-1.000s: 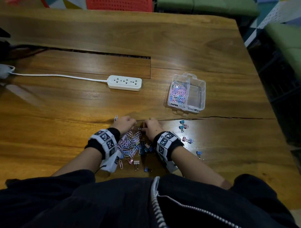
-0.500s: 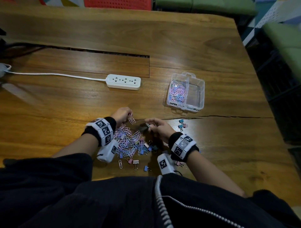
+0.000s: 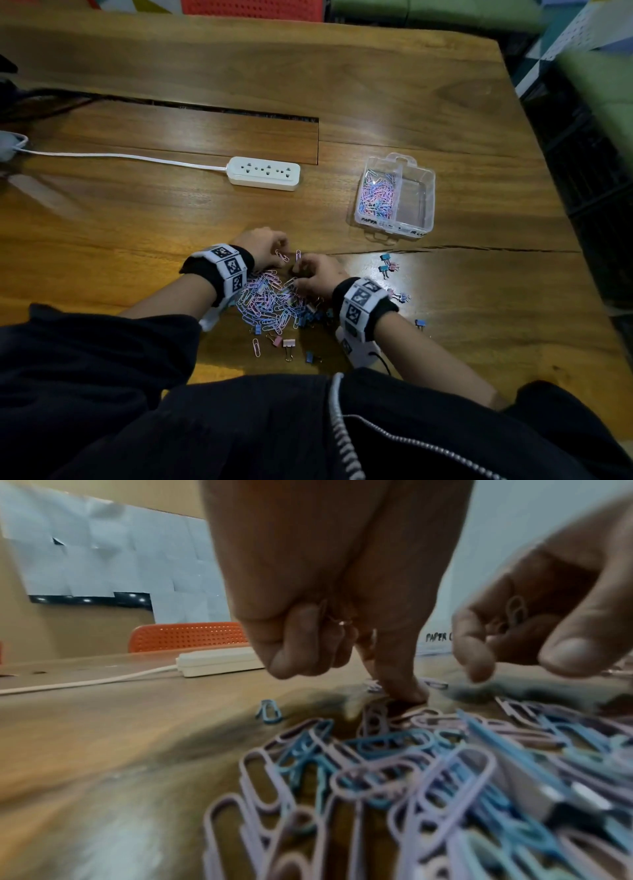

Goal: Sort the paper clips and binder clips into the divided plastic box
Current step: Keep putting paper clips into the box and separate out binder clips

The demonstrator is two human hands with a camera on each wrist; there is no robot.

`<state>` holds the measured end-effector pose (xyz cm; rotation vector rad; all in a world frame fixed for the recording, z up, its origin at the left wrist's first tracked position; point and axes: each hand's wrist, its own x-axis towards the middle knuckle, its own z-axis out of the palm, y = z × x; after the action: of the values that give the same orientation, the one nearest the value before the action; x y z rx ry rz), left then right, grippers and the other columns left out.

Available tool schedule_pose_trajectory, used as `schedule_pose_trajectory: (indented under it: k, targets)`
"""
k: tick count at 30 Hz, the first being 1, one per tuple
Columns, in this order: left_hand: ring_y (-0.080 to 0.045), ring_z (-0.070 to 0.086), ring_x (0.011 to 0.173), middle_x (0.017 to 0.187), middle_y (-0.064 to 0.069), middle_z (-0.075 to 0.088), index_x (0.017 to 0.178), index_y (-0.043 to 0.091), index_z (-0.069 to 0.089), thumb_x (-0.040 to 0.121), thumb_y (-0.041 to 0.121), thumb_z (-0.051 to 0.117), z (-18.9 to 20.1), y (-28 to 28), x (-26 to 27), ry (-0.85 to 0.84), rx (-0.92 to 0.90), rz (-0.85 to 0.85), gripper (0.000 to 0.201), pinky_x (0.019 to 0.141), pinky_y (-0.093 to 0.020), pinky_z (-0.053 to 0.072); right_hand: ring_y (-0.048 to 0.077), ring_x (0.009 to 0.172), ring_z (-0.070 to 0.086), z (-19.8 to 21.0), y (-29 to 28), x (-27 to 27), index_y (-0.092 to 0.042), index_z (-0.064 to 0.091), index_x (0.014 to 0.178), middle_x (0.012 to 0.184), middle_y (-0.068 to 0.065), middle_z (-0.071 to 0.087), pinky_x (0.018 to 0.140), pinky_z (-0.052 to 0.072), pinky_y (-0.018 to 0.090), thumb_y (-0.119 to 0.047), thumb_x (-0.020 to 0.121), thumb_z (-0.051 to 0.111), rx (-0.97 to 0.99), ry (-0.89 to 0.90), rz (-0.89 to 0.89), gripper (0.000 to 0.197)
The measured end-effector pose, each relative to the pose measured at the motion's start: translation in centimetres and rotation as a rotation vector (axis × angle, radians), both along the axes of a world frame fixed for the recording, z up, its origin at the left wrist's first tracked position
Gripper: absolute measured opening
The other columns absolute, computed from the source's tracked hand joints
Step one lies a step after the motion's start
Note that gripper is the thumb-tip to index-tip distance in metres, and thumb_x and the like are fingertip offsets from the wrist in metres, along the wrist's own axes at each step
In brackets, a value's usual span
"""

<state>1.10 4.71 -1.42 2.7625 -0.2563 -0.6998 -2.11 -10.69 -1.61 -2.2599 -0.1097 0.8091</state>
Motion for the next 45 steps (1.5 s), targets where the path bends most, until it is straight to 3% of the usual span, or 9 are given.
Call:
schedule_pose_trajectory:
  k: [6, 11, 15, 19, 22, 27, 33, 40, 45]
  targets:
    - [-0.019, 0.051, 0.082, 0.09, -0.001, 0.052, 0.084, 0.018, 0.053, 0.091, 0.036, 0.049, -0.1, 0.0, -0.2, 0.035, 0.103, -0.102, 0.019, 0.078, -0.034, 0.047, 0.027, 0.109, 0.053, -0.7, 1.2, -0.1, -0.013, 0.06, 0.113, 0.116, 0.013, 0.058, 0.087, 0.043, 0.031, -0.021, 0.077, 0.07, -0.212, -0.196, 0.25, 0.038]
    - [-0.02, 0.044, 0.067, 0.077, -0.003, 0.048, 0.077, 0.016, 0.047, 0.092, 0.026, 0.042, -0.6, -0.4, -1.1, 0.028, 0.078, -0.083, 0.019, 0.057, -0.025, 0.036, 0.029, 0.11, 0.048, -0.7, 1.4, -0.5, -0.007, 0.058, 0.103, 0.118, 0.013, 0.051, 0.094, 0.043, 0.041, -0.021, 0.085, 0.061, -0.32, -0.156, 0.314, 0.023]
    - [-0.01, 0.039, 0.052, 0.062, 0.002, 0.043, 0.063, 0.018, 0.043, 0.093, 0.024, 0.043, -1.0, 0.2, -1.3, 0.103, -0.304, 0.326, 0.031, 0.047, -0.021, 0.03, 0.028, 0.109, 0.047, -1.0, 0.9, -0.9, -0.012, 0.049, 0.091, 0.117, 0.013, 0.047, 0.095, 0.043, 0.039, -0.012, 0.087, 0.057, -0.27, -0.141, 0.298, 0.009]
    - [-0.002, 0.038, 0.038, 0.064, 0.002, 0.044, 0.067, 0.016, 0.039, 0.087, 0.004, 0.036, -0.1, 1.6, -1.2, 0.3, -1.079, 0.928, 0.024, 0.034, -0.011, 0.031, 0.023, 0.094, 0.051, -0.5, -0.3, -1.3, -0.012, 0.047, 0.086, 0.106, 0.014, 0.055, 0.077, 0.042, 0.029, -0.012, 0.088, 0.056, -0.143, -0.083, 0.18, 0.009]
    - [-0.002, 0.04, 0.038, 0.064, 0.003, 0.047, 0.069, 0.015, 0.038, 0.082, -0.003, 0.034, 0.7, 2.4, -1.1, 0.304, -1.231, 1.018, 0.022, 0.034, -0.01, 0.032, 0.019, 0.086, 0.054, -0.1, -1.9, -1.3, -0.014, 0.053, 0.081, 0.092, 0.007, 0.057, 0.084, 0.05, 0.035, -0.005, 0.087, 0.055, 0.174, 0.131, -0.081, 0.012]
    - [0.0, 0.037, 0.033, 0.065, 0.003, 0.041, 0.07, 0.016, 0.045, 0.089, 0.007, 0.037, 1.1, 3.5, -0.8, 0.347, -1.131, 0.892, 0.022, 0.031, -0.009, 0.028, 0.009, 0.054, 0.043, 0.4, -3.3, -0.1, -0.012, 0.057, 0.079, 0.065, 0.0, 0.052, 0.046, 0.036, 0.016, 0.006, 0.091, 0.032, 0.554, 0.407, -0.442, 0.033]
    - [-0.015, 0.039, 0.057, 0.063, -0.001, 0.042, 0.064, 0.015, 0.043, 0.092, 0.029, 0.051, 0.1, 3.7, -0.6, 0.102, -0.354, 0.725, 0.032, 0.055, -0.026, 0.034, 0.009, 0.038, 0.046, 0.6, -3.1, 1.2, -0.007, 0.049, 0.066, 0.049, 0.0, 0.054, 0.039, 0.034, 0.016, -0.008, 0.087, 0.027, 0.807, 0.562, -0.624, 0.031]
    - [-0.015, 0.041, 0.051, 0.059, -0.003, 0.045, 0.064, 0.009, 0.049, 0.089, 0.028, 0.057, -0.5, 2.8, -0.9, 0.09, -0.098, 0.65, 0.033, 0.045, -0.021, 0.032, 0.012, 0.055, 0.035, 0.8, -0.3, 2.7, -0.012, 0.053, 0.068, 0.06, -0.002, 0.042, 0.051, 0.029, 0.022, -0.018, 0.094, 0.038, 0.435, 0.324, -0.526, 0.031]
    - [-0.012, 0.039, 0.051, 0.058, 0.0, 0.042, 0.06, 0.014, 0.045, 0.091, 0.015, 0.053, -0.5, 2.4, -1.1, 0.137, -0.174, 0.608, 0.032, 0.046, -0.018, 0.032, 0.019, 0.09, 0.053, -0.2, 1.7, 3.2, -0.008, 0.053, 0.109, 0.098, 0.005, 0.055, 0.08, 0.047, 0.031, -0.031, 0.092, 0.05, -0.162, -0.082, -0.126, 0.029]
